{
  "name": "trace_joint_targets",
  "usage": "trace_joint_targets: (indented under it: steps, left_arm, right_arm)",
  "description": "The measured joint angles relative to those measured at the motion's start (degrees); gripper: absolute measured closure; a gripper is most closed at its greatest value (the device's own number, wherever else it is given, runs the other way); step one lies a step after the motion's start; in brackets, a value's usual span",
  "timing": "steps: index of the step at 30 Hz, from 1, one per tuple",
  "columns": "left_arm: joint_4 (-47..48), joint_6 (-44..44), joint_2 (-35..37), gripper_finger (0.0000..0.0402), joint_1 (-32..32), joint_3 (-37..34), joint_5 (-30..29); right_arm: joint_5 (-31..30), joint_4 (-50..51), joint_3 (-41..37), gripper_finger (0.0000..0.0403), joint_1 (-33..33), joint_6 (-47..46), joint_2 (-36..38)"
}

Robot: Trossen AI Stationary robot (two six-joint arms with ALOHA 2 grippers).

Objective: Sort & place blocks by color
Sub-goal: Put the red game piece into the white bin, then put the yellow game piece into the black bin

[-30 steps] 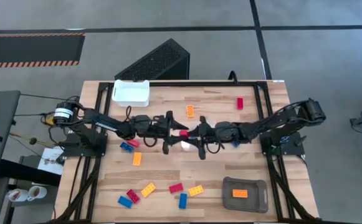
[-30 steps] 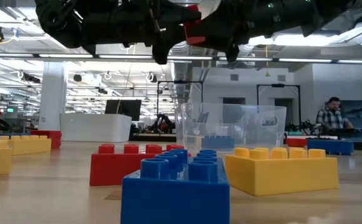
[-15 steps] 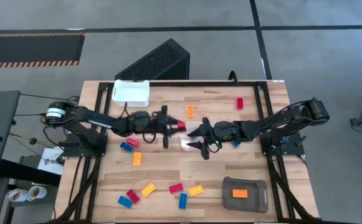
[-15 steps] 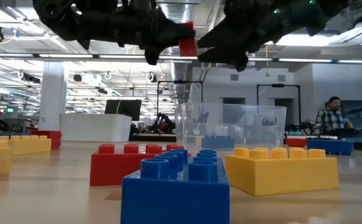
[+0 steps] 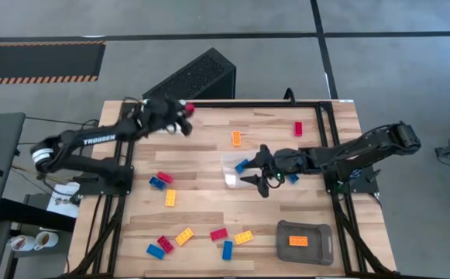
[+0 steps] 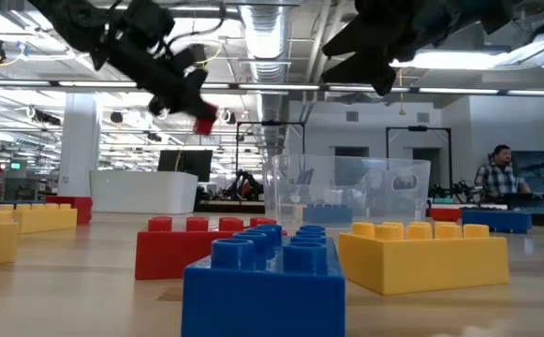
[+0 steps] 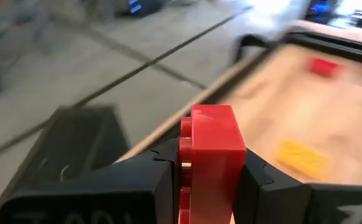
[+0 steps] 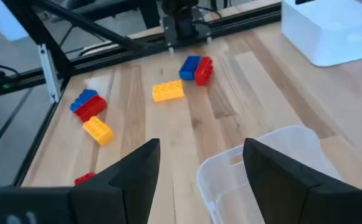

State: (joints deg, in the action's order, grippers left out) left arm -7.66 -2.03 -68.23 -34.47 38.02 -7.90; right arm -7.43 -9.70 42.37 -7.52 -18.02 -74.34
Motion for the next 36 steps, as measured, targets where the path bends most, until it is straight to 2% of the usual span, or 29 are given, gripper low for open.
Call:
trace_joint_targets:
  steps: [5, 10, 15, 22, 25, 32, 36]
  left_arm:
    - [2.37, -2.19, -2.74, 0.0343, -11.15, -0.05, 7.35]
    - [2.46, -5.58, -7.17, 0.0338, -15.65, -0.04, 11.21]
    - [-0.03, -6.00, -12.08, 0.0311, -15.84, -0.04, 9.70]
    - [-0.56, -7.48, -15.52, 0.0305, -15.94, -0.04, 9.43]
    - [-0.51, -7.17, -14.57, 0.0286, -16.15, -0.04, 9.14]
    - [2.20, -6.15, -10.19, 0.0214, -15.51, -0.04, 8.48]
    - [4.08, -6.00, -5.04, 0.0197, -13.28, -0.04, 6.10]
  right_arm:
    - [-0.14, 0.67, -0.04, 0.0158, 0.21, -0.11, -1.06]
    - [-0.17, 0.63, -0.02, 0.0158, 0.23, -0.10, -0.99]
    - [-0.17, 0.59, -0.02, 0.0158, 0.23, -0.10, -0.99]
    - [-0.17, 0.87, -0.02, 0.0159, -0.37, -0.09, -0.99]
    - [-0.15, 1.47, -0.02, 0.0159, -0.41, -0.08, -0.99]
    - [-0.18, 2.63, -0.02, 0.0159, -0.31, -0.37, -0.99]
    - [-0.17, 2.63, -0.02, 0.0159, -0.31, -0.37, -0.99]
